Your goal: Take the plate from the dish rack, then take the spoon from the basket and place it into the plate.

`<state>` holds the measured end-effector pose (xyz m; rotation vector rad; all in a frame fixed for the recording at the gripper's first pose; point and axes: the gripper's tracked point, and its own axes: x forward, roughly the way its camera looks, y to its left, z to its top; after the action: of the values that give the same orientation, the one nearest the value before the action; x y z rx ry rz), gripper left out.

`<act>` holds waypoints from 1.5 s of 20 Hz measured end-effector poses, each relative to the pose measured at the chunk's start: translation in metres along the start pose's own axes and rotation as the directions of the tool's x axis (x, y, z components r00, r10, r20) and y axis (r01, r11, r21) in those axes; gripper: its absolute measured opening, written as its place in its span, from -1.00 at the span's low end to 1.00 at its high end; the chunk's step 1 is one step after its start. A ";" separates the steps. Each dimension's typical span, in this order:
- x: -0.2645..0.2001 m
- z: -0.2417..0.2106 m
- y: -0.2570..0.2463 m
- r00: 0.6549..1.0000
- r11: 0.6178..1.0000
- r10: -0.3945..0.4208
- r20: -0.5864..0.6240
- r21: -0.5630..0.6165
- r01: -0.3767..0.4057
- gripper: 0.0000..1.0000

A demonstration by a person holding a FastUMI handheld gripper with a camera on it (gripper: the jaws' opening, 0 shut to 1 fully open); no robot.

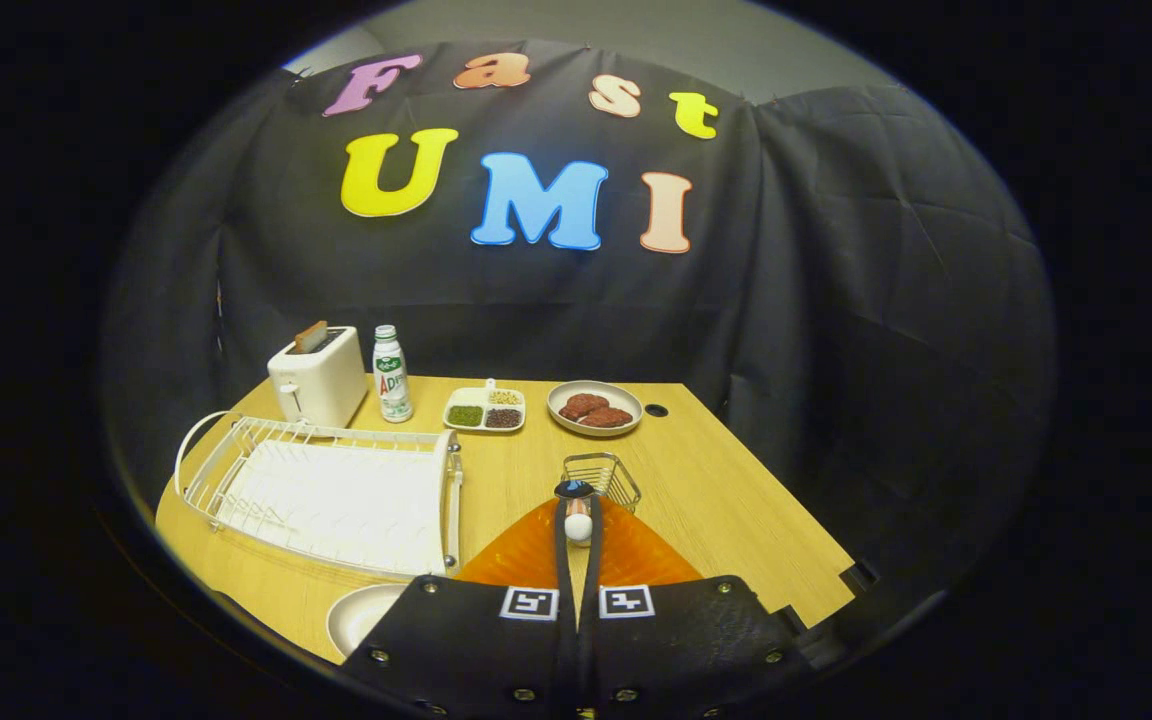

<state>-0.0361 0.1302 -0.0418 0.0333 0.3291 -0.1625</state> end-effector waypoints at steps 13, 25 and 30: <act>-0.110 -0.041 0.079 0.962 0.958 0.271 -0.025 -0.088 -0.273 -0.99; -0.114 -0.104 0.104 0.936 0.937 0.328 -0.128 -0.079 -0.339 -0.98; -0.094 -0.126 0.107 0.933 0.937 0.324 -0.154 -0.081 -0.339 -0.99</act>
<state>-0.1463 0.2575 -0.1302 -0.0060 0.4654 0.1949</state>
